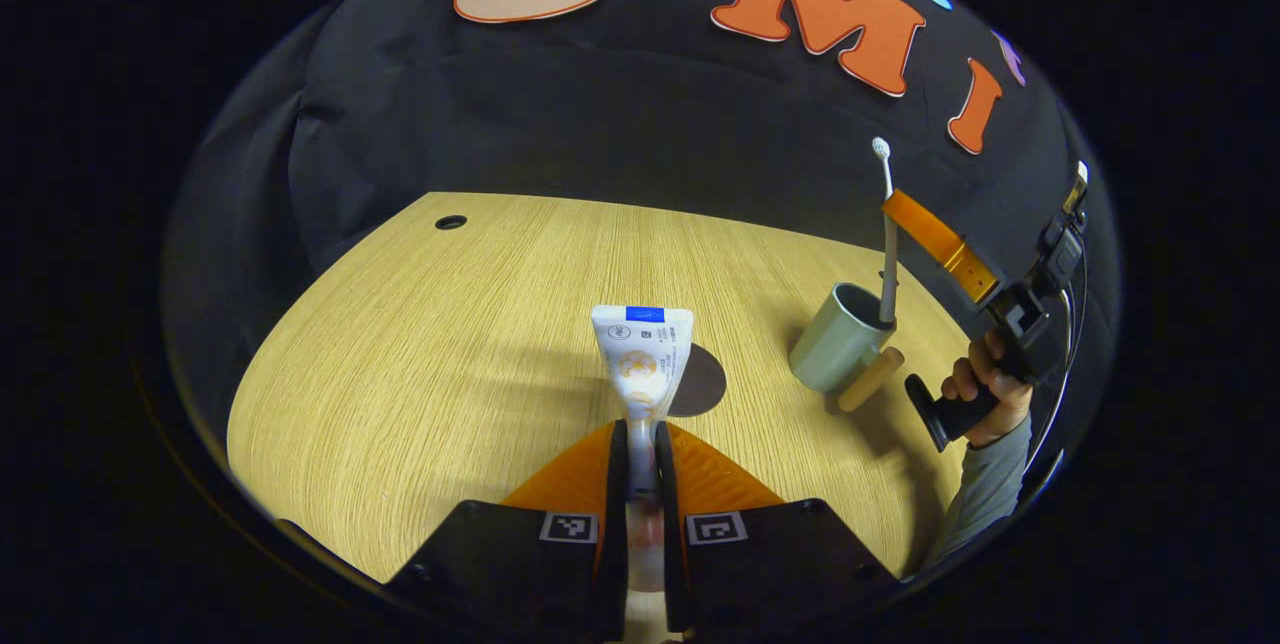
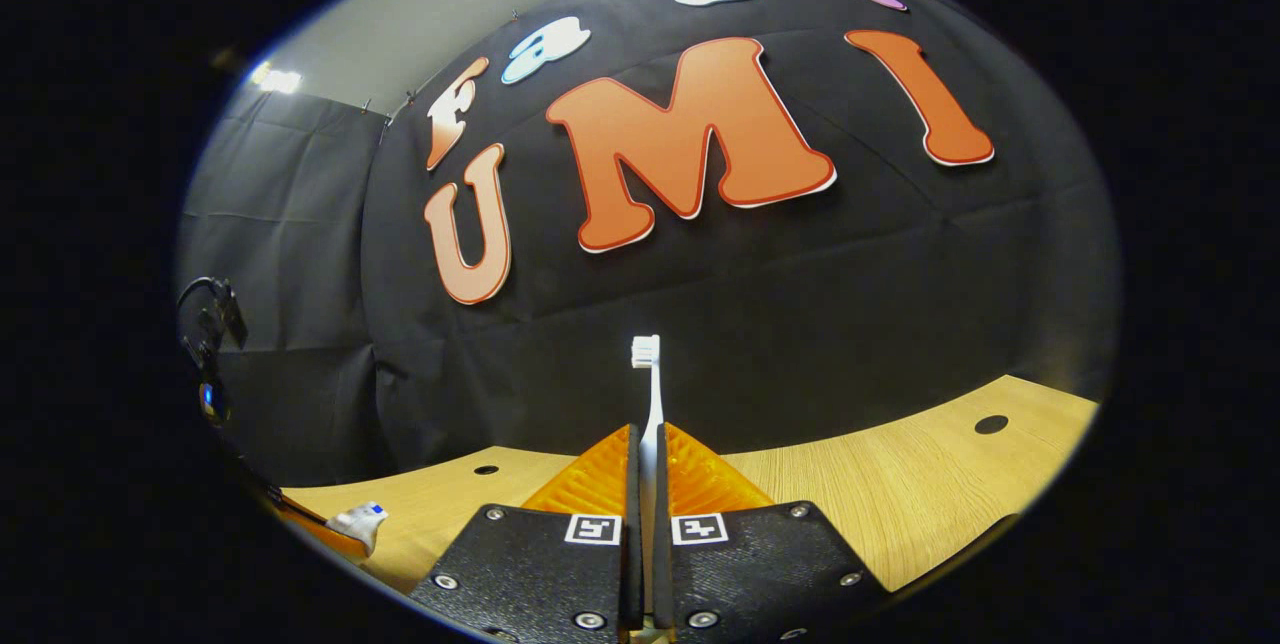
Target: Put the toothbrush and toothpaste on the desktop into the cup, then pick up the cup and place it on the coaster on the desktop.
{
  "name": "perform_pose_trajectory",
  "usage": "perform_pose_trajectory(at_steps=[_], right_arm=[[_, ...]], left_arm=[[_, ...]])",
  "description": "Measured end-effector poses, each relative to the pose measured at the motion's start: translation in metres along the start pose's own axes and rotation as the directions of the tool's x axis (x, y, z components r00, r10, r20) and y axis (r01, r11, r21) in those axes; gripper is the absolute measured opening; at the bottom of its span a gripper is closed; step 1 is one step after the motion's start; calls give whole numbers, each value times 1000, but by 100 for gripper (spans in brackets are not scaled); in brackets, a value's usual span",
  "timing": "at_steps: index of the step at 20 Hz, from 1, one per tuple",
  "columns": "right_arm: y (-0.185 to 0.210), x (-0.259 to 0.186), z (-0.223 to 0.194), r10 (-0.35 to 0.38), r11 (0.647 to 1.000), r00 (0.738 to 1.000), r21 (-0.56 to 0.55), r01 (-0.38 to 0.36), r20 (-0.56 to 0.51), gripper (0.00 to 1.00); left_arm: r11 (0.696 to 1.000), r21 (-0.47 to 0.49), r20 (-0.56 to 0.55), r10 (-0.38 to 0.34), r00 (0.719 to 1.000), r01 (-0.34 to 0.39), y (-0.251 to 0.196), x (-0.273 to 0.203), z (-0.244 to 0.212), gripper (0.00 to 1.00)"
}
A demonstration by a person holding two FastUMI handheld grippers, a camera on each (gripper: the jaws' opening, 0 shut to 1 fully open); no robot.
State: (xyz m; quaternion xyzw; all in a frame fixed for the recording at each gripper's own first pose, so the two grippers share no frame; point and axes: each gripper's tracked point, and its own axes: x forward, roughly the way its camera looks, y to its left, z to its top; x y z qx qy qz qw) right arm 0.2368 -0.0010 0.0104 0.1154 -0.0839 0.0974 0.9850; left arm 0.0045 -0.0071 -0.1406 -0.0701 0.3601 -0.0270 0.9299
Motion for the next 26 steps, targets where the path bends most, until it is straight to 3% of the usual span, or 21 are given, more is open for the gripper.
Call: perform_pose_trajectory(at_steps=[9, 15, 20, 22, 23, 26], right_arm=[[-20, -4, -23, -57, 998, 998, -31, 57, -18, 4], [-22, -16, -22, -77, 996, 997, -45, 76, -23, 5], [-28, -32, -22, -93, 995, 995, -42, 91, -47, 5], [-34, -40, -29, -107, 993, 991, -59, 102, -78, 12], [-37, -45, -32, -111, 992, 989, -64, 106, -93, 7], [-38, -57, -35, -113, 992, 987, -71, 106, -116, 7]], left_arm=[[999, 20, 89, -35, 995, 34, -8, -29, 45, 18], [998, 35, 153, -56, 987, 51, -24, -18, 69, 18], [992, 50, 200, -125, 972, 117, -46, 3, 88, 18], [988, 64, 217, -149, 965, 138, -58, 10, 99, 18], [987, 73, 227, -159, 961, 146, -65, 12, 104, 18], [979, 96, 267, -200, 943, 180, -84, 18, 126, 18]])
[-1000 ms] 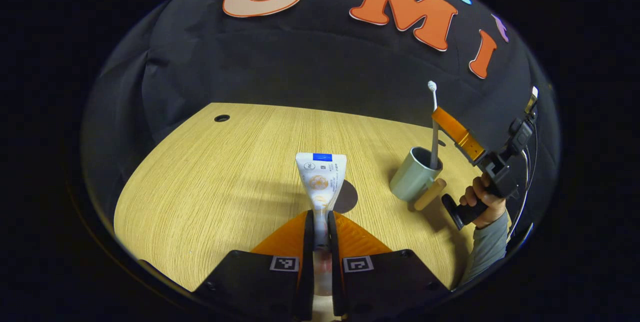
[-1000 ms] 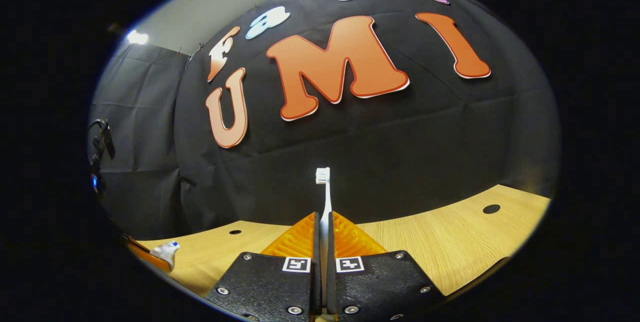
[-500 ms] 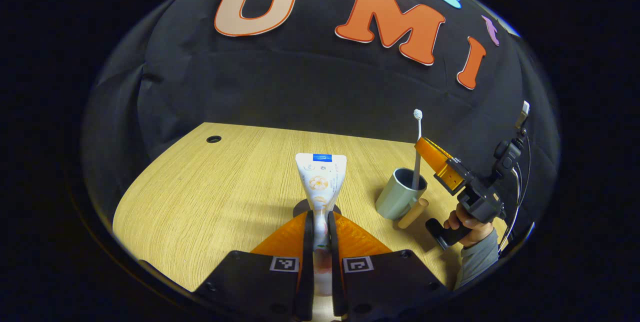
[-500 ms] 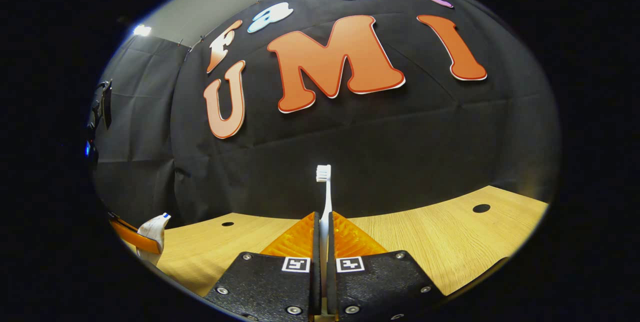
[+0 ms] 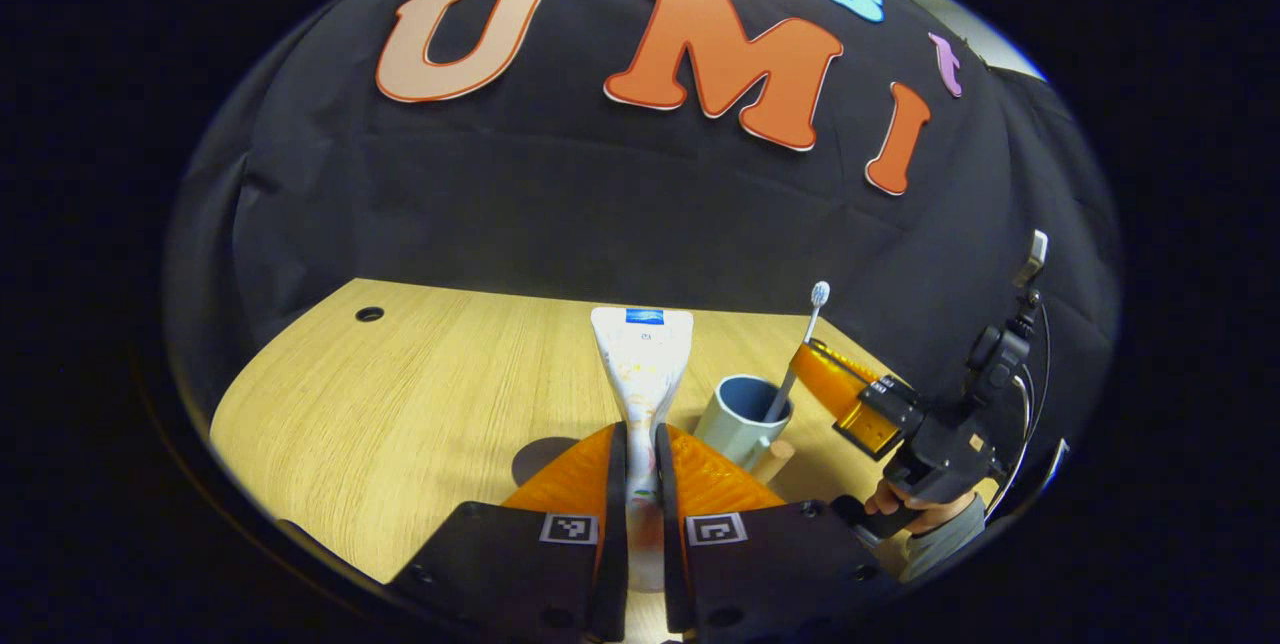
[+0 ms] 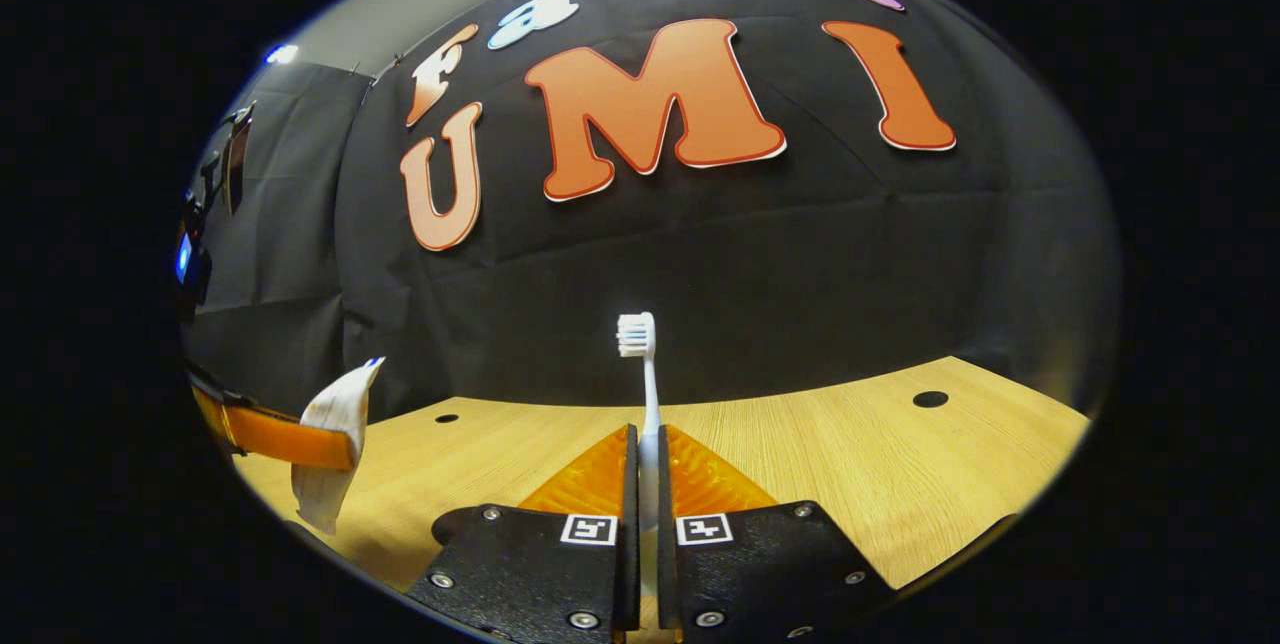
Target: Put the toothbrush and toothpaste on the desktop into the cup, then pick up the cup and place it on the coaster on the desktop.
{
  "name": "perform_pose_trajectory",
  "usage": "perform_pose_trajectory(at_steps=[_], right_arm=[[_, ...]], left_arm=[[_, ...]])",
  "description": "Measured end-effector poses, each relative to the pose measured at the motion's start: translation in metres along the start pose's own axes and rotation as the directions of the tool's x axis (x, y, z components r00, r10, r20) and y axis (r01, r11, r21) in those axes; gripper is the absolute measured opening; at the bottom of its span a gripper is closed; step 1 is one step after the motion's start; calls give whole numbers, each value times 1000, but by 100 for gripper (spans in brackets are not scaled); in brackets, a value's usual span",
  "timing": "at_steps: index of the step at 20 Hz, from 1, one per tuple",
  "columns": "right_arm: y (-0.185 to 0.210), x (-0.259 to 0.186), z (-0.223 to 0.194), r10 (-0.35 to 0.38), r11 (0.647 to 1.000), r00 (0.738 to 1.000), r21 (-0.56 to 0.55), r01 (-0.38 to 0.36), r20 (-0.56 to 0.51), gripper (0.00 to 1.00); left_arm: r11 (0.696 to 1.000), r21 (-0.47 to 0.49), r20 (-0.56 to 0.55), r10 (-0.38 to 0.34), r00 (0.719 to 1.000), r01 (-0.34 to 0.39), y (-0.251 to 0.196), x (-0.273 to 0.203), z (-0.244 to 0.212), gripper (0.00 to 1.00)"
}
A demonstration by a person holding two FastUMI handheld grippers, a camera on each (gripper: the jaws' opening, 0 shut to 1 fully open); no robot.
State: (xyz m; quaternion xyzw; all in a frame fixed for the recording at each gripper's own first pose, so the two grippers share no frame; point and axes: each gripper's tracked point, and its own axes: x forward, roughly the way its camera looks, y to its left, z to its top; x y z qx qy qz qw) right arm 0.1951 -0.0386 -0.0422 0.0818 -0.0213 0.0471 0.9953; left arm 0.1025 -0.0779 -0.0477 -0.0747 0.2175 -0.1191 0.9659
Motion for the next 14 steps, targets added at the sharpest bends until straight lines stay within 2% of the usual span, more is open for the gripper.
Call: perform_pose_trajectory(at_steps=[4, 6, 8, 9, 10, 11, 14], right_arm=[[-4, -14, 0, 8, 1000, 1000, 17, -7, -20, 9], [-3, -22, 1, 23, 999, 999, 27, -23, -30, 13], [-2, -32, 1, 39, 999, 999, 15, -38, -36, 21], [-3, -35, 2, 37, 999, 999, 2, -37, -37, 28], [-6, -39, 4, 28, 999, 999, -17, -28, -33, 28], [-10, -42, 8, 19, 999, 1000, -32, -20, -25, 42], [-16, -52, 15, 21, 999, 1000, -31, -21, -9, 53]], left_arm=[[999, 0, 66, -42, 997, 43, -19, 27, 17, 18], [998, 4, 92, -63, 994, 63, -29, 39, 25, 18], [997, 7, 118, -71, 990, 70, -34, 54, 36, 18], [997, 3, 128, -78, 989, 78, -38, 61, 40, 18], [996, -1, 136, -83, 987, 84, -40, 67, 42, 18], [996, -5, 141, -85, 986, 87, -42, 72, 46, 18], [996, -6, 162, -88, 983, 90, -49, 74, 52, 18]])
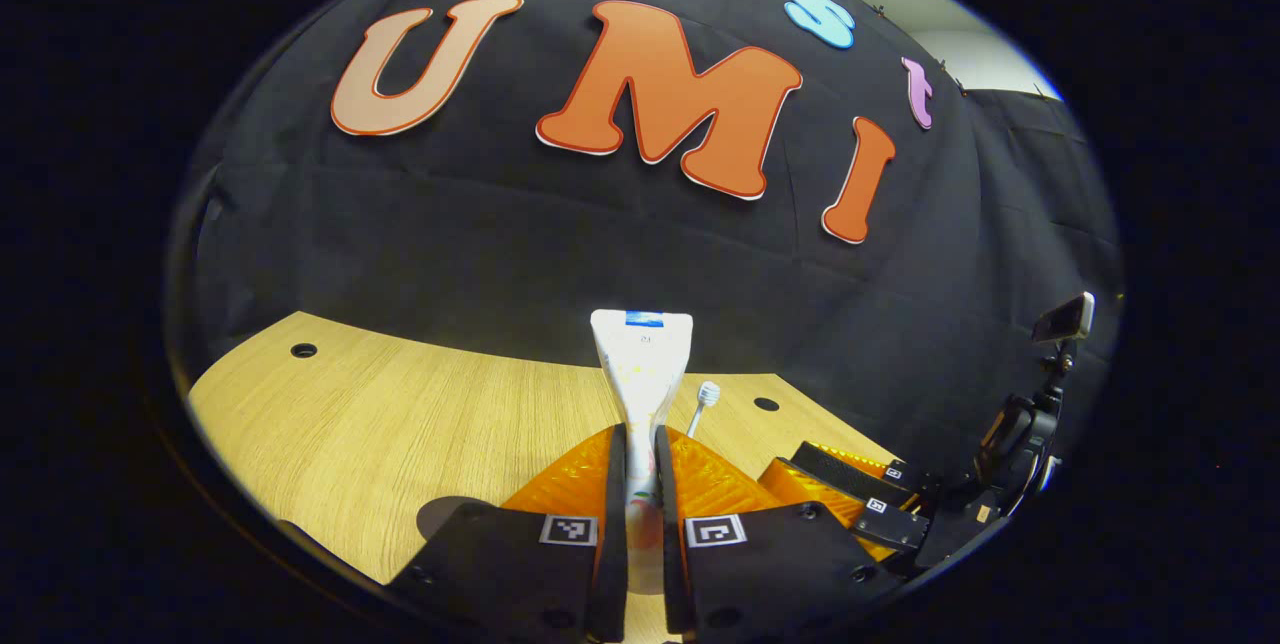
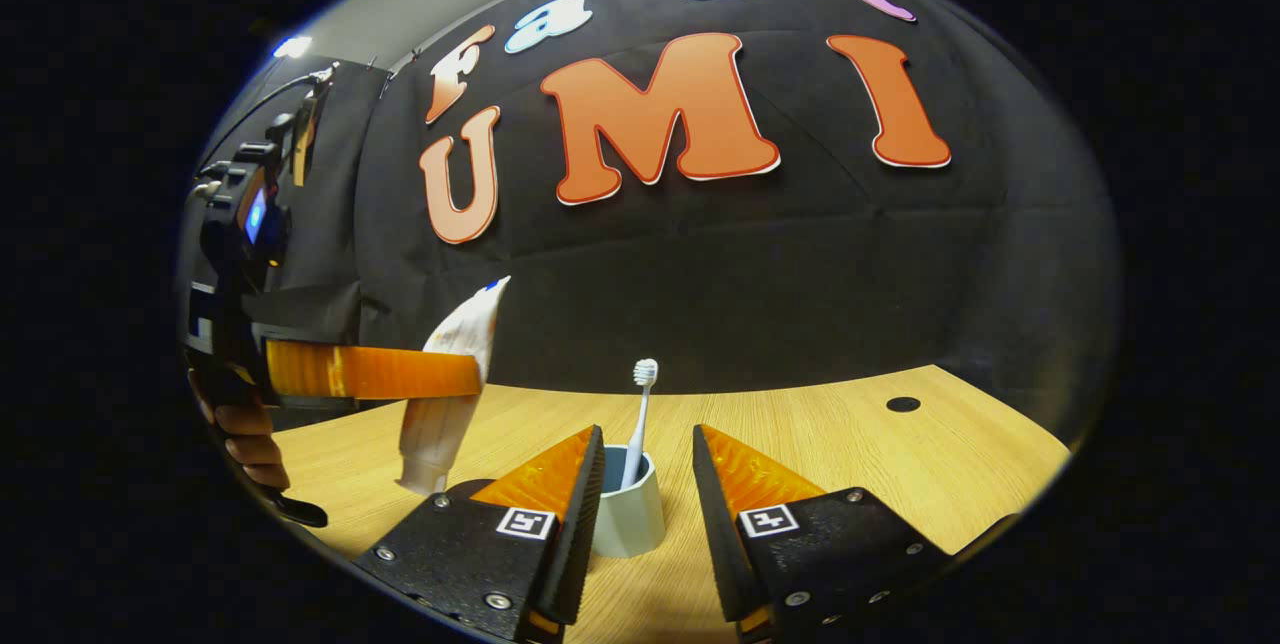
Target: Put the toothbrush and toothpaste on the desktop into the cup, then pick up the cup and place it on the coaster on the desktop.
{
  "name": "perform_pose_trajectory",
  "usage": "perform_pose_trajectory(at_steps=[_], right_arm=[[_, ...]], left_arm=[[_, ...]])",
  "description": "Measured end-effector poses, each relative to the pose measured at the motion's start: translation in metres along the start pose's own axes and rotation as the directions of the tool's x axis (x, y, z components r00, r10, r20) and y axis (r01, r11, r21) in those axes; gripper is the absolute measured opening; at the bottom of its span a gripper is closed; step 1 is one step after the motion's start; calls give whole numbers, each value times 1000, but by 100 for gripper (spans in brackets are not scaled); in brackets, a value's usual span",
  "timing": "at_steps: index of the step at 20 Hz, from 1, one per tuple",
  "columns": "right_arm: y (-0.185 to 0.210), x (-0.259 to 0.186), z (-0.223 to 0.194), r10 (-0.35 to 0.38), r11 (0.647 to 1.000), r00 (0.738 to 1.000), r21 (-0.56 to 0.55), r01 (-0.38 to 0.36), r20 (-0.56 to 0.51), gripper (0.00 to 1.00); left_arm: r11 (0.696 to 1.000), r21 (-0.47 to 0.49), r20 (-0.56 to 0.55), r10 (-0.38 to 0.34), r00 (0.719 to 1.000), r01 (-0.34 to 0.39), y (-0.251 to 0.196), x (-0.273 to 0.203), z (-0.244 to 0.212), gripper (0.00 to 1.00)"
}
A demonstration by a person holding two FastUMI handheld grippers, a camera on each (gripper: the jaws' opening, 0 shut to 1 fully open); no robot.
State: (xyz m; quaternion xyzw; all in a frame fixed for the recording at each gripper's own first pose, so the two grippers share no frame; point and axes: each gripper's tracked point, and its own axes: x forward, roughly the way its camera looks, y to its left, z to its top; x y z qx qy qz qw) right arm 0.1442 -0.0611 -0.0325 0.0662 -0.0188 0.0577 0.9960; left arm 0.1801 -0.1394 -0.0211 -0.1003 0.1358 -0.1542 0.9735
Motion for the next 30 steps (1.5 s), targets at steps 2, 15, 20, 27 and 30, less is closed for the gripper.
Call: perform_pose_trajectory(at_steps=[2, 15, 20, 27, 30], right_arm=[[-4, -8, 3, 0, 1000, 1000, 4, 0, 5, 60], [-22, -38, 13, -10, 1000, 1000, -28, 11, 21, 82], [-32, -46, 17, -27, 999, 999, -24, 28, 32, 81], [-38, -51, 11, -44, 998, 999, -45, 45, 23, 81], [-38, -55, 11, -45, 997, 999, -65, 47, 22, 81]], left_arm=[[1000, 6, 17, -7, 1000, 7, -3, 7, 2, 18], [998, -2, 134, -68, 989, 69, -30, 58, 7, 18], [997, -10, 186, -70, 980, 73, -30, 71, 3, 18], [996, 90, 167, -40, 985, 25, -29, 84, -30, 19], [996, 88, 156, -34, 987, 20, -25, 86, -39, 19]])
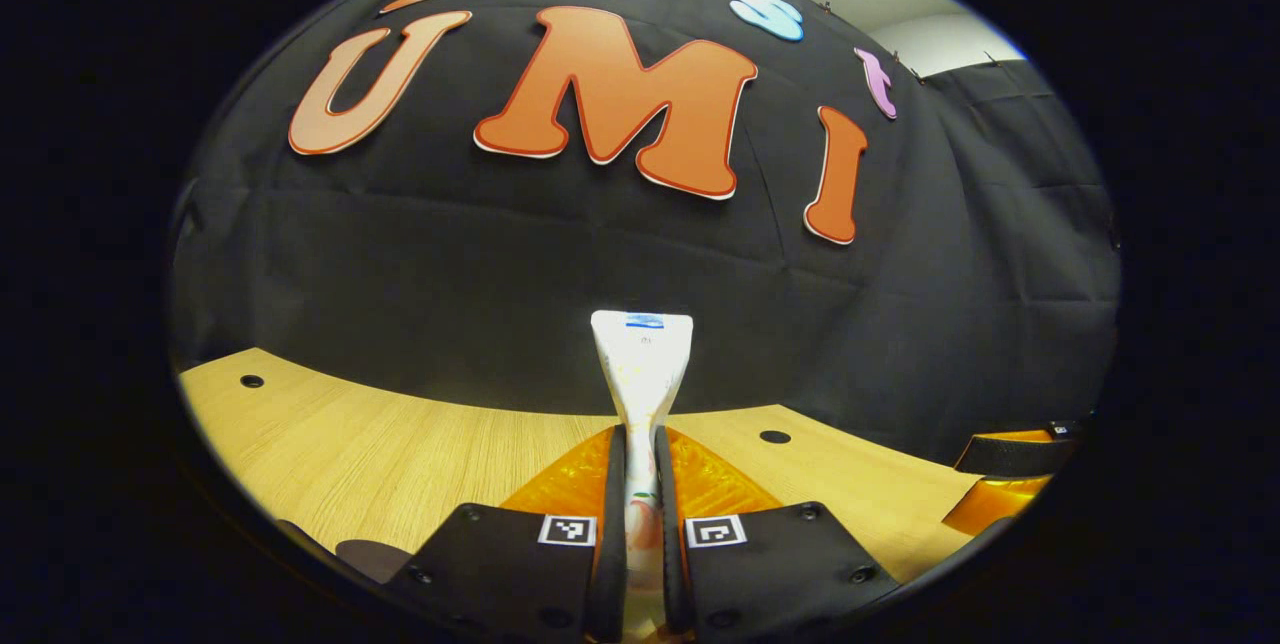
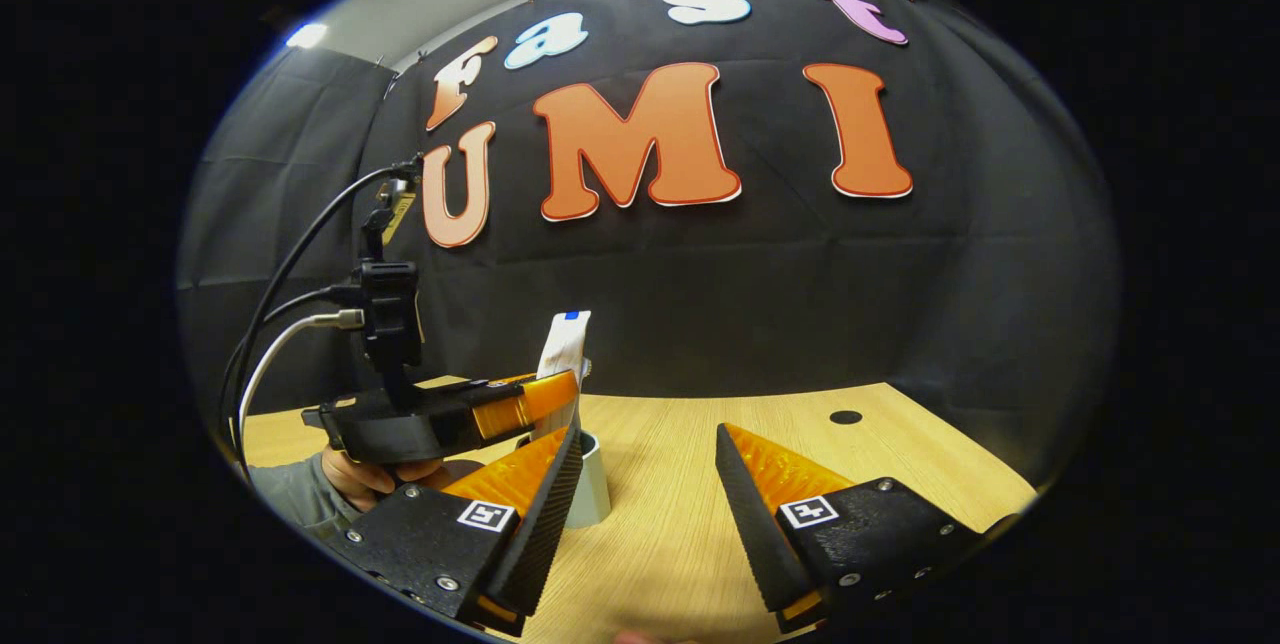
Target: Put the toothbrush and toothpaste on the desktop into the cup, then pick up the cup and place it on the coaster on the desktop.
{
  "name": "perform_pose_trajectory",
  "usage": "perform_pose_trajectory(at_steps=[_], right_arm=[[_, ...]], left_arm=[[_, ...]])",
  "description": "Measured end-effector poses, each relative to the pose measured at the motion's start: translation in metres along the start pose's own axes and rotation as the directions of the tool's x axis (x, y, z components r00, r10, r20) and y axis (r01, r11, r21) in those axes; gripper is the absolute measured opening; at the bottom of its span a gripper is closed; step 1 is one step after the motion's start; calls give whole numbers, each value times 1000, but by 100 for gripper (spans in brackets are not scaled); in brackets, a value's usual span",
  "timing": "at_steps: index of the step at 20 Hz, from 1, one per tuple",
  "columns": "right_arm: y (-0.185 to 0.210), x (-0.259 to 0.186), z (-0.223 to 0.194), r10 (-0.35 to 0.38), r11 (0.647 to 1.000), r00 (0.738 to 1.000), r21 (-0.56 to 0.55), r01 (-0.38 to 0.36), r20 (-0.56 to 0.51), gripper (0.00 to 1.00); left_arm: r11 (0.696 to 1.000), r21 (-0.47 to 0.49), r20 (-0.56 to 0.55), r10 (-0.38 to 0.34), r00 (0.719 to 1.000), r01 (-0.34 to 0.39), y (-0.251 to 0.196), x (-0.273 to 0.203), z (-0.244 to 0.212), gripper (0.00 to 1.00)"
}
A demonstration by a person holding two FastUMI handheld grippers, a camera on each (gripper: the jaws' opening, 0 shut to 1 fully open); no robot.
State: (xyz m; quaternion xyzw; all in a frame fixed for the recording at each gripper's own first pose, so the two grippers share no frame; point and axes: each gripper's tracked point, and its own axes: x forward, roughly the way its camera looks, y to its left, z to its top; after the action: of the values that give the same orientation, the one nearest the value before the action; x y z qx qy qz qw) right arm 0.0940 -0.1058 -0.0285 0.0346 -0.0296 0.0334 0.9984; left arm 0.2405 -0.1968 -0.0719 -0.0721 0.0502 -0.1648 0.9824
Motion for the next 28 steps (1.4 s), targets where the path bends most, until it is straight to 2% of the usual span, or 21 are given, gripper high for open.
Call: perform_pose_trajectory(at_steps=[4, 6, 8, 10, 12, 13, 14, 15, 17, 18, 20, 24, 28], right_arm=[[5, -2, 0, 6, 1000, 1000, 4, -6, -11, 81], [10, -4, -3, 11, 1000, 1000, 0, -11, -29, 81], [18, -7, -4, 23, 1000, 999, -5, -23, -39, 82], [25, -9, -6, 32, 999, 998, -13, -33, -51, 83], [32, -11, -7, 35, 999, 997, -22, -36, -64, 84], [35, -11, -7, 34, 999, 997, -24, -36, -76, 84], [39, -11, -6, 34, 999, 996, -27, -36, -83, 84], [42, -13, -5, 35, 999, 996, -30, -38, -88, 85], [49, -14, -1, 35, 998, 995, -39, -39, -89, 85], [51, -13, 0, 29, 998, 995, -45, -33, -93, 85], [59, -9, 0, 26, 998, 994, -53, -32, -108, 85], [80, -2, -4, 28, 997, 987, -71, -40, -156, 85], [98, 9, -11, 17, 995, 974, -91, -38, -226, 85]], left_arm=[[1000, 30, -12, -2, 1000, 2, -3, -6, -3, 22], [999, 46, -54, -12, 998, 15, -5, -11, -13, 27], [999, 24, -85, -24, 996, 26, -3, -17, -19, 34], [1000, 12, -110, -27, 994, 28, -1, -24, -22, 34], [1000, 12, -111, -24, 993, 26, 3, -32, -17, 41], [1000, 2, -85, -30, 996, 30, 5, -35, -8, 50], [999, -16, -51, -50, 997, 49, 3, -42, 6, 50], [998, -17, -32, -62, 998, 61, 4, -53, 20, 58], [999, 29, -26, -24, 999, 25, 15, -60, 31, 83], [999, 48, -14, 7, 1000, -6, 26, -68, 37, 87], [998, 55, 21, 33, 999, -34, 38, -84, 54, 87], [991, 93, 58, 88, 994, -94, 64, -119, 79, 98], [969, 158, 97, 178, 979, -192, 94, -158, 102, 98]])
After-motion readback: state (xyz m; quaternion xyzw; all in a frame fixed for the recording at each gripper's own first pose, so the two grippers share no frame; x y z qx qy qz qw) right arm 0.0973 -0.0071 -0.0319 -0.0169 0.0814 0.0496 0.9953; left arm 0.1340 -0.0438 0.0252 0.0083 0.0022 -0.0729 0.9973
